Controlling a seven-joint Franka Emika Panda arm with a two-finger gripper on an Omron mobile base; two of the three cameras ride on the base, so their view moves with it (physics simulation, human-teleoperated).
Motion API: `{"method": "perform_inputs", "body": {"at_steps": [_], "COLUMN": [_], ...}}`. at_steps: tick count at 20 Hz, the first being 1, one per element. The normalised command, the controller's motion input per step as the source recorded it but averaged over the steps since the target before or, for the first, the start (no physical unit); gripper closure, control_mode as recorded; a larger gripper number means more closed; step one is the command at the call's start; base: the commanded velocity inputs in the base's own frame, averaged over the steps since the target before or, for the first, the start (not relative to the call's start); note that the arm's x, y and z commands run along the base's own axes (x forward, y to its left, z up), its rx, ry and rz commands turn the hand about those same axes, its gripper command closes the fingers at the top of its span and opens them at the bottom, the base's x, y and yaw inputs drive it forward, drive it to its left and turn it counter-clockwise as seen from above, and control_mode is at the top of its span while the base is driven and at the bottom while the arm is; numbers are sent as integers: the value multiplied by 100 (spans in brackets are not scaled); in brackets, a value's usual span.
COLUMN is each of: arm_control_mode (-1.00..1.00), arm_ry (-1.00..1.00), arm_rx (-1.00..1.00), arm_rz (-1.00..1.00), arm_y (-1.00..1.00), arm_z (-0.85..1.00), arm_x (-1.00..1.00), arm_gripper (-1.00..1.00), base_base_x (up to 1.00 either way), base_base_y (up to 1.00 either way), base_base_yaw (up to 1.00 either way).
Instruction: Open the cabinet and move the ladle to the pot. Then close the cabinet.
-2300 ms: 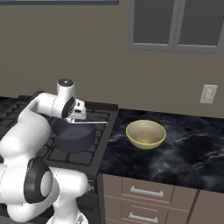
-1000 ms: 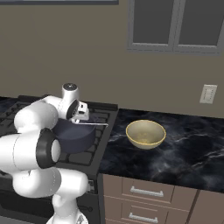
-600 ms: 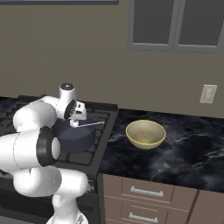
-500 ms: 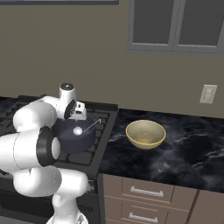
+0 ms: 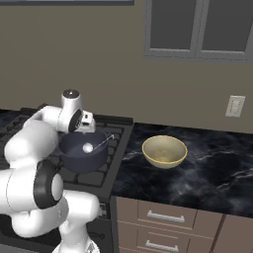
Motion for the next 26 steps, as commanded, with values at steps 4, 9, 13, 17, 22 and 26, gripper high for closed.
{"method": "perform_inputs", "body": {"at_steps": [4, 9, 13, 17, 22, 26], "arm_control_mode": [-100, -100, -100, -100, -100, -100], "arm_ry": [-22, -11, -3, 1, 8, 8], "arm_rx": [0, 0, 0, 0, 0, 0], "arm_rz": [0, -1, -6, -15, -16, -8], "arm_y": [0, -1, -24, -67, -59, -25], "arm_z": [100, 100, 98, 77, 32, 0], "arm_x": [-100, -100, -100, -100, -96, -78], "arm_gripper": [-100, -100, -100, -100, -100, -100], "base_base_x": [0, 0, 0, 0, 0, 0], "base_base_y": [0, 0, 0, 0, 0, 0], "base_base_yaw": [0, 0, 0, 0, 0, 0]}}
